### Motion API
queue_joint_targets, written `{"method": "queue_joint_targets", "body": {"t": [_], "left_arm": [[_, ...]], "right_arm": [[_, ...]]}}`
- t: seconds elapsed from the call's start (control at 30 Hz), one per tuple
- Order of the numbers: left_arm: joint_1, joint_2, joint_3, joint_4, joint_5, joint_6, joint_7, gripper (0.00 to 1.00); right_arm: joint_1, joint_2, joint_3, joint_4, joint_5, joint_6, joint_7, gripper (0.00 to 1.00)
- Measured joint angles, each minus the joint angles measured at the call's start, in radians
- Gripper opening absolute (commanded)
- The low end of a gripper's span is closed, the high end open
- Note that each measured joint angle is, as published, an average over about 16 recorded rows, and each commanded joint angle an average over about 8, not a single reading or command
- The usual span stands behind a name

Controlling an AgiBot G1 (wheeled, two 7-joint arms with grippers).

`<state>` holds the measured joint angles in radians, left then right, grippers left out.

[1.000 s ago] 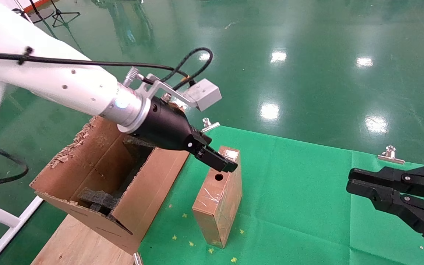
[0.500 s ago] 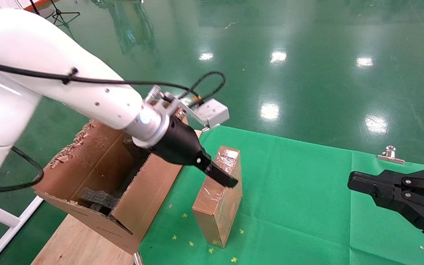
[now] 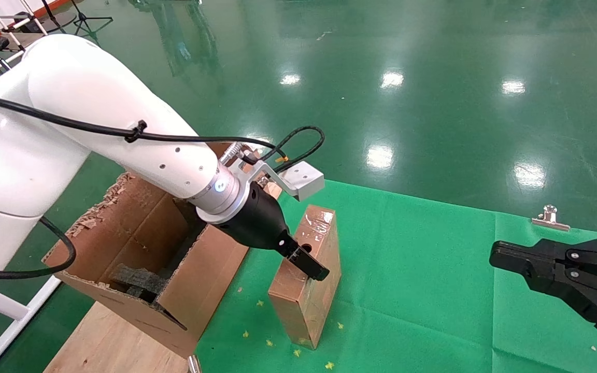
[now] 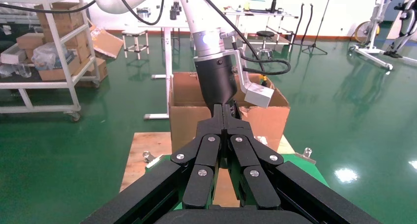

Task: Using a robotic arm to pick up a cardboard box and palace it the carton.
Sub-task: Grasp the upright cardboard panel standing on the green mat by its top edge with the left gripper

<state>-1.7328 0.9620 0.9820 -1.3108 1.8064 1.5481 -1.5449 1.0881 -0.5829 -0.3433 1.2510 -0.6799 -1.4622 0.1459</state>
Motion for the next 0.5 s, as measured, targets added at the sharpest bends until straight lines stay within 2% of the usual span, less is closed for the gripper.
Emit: {"method": "queue_joint_targets", "body": {"t": [0.03,0.13,0.17,0.5], "left_arm": [[0.0,0.001,0.002,0.0,0.001,0.0,0.001,0.44],[-0.001,0.001,0.004,0.0,0.004,0.0,0.002,0.07],[-0.001,0.002,0.005,0.0,0.005,0.0,0.002,0.0],[-0.001,-0.001,-0.001,0.0,0.0,0.001,0.0,0.0]], "right_arm": [[0.0,0.0,0.0,0.0,0.0,0.0,0.0,1.0],[0.0,0.0,0.0,0.0,0.0,0.0,0.0,1.0],[0.0,0.0,0.0,0.0,0.0,0.0,0.0,1.0],[0.0,0.0,0.0,0.0,0.0,0.0,0.0,1.0]]}}
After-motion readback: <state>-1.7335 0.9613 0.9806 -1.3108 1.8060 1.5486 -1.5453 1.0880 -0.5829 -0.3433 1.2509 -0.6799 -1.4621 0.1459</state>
